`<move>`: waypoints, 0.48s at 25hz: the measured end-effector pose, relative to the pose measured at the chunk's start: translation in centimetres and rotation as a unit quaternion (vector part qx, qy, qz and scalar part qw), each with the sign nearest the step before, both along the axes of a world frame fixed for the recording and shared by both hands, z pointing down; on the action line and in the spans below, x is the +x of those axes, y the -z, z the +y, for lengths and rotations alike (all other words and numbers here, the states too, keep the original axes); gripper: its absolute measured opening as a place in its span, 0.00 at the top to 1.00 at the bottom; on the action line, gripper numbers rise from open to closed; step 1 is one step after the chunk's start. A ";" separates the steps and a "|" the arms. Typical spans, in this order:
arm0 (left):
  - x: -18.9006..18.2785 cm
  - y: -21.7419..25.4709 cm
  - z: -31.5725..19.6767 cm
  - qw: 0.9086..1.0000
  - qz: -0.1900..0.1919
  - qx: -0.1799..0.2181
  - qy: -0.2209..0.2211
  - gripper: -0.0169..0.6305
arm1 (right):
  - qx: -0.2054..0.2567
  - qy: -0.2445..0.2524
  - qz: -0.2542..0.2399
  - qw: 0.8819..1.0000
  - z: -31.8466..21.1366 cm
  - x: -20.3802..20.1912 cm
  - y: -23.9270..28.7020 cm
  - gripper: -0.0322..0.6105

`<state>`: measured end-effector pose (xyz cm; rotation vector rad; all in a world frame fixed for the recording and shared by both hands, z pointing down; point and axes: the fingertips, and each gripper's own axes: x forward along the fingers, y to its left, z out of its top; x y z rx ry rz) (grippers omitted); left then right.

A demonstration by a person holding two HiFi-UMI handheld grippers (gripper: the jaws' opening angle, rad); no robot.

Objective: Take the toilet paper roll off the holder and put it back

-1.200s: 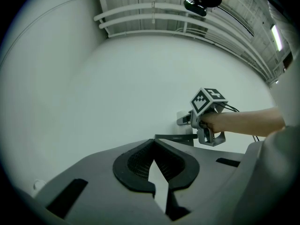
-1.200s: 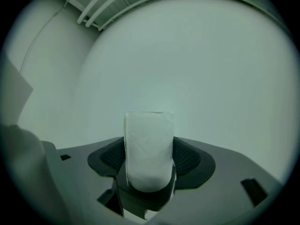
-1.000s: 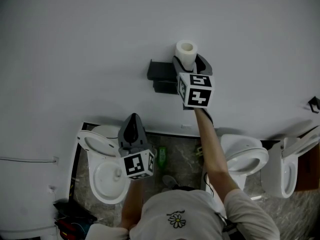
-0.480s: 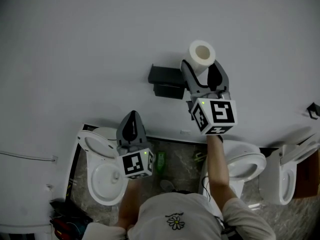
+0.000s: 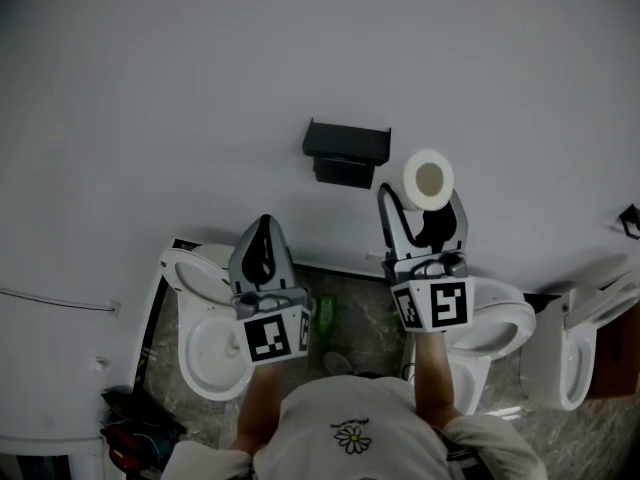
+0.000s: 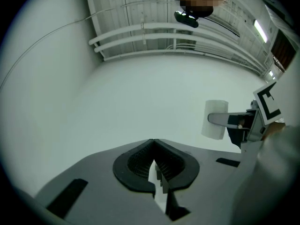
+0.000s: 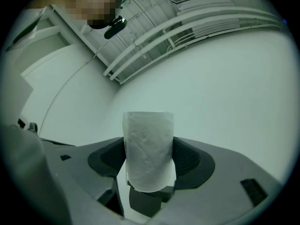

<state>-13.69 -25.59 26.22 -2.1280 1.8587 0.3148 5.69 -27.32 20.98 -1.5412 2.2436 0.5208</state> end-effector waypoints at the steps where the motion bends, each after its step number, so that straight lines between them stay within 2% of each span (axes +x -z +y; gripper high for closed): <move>1: 0.0 0.0 0.1 1.000 -0.002 0.002 0.000 0.95 | -0.005 0.002 0.005 1.000 0.3 -0.1 -0.8 0.48; 6: -0.3 -0.6 0.2 1.000 -0.005 0.001 -0.001 0.95 | -0.039 -0.004 0.035 0.999 1.2 -0.3 -4.4 0.48; 12: -0.8 -2.7 0.0 1.000 -0.001 -0.015 -0.012 0.95 | -0.077 -0.016 0.035 0.996 1.5 0.4 -7.4 0.48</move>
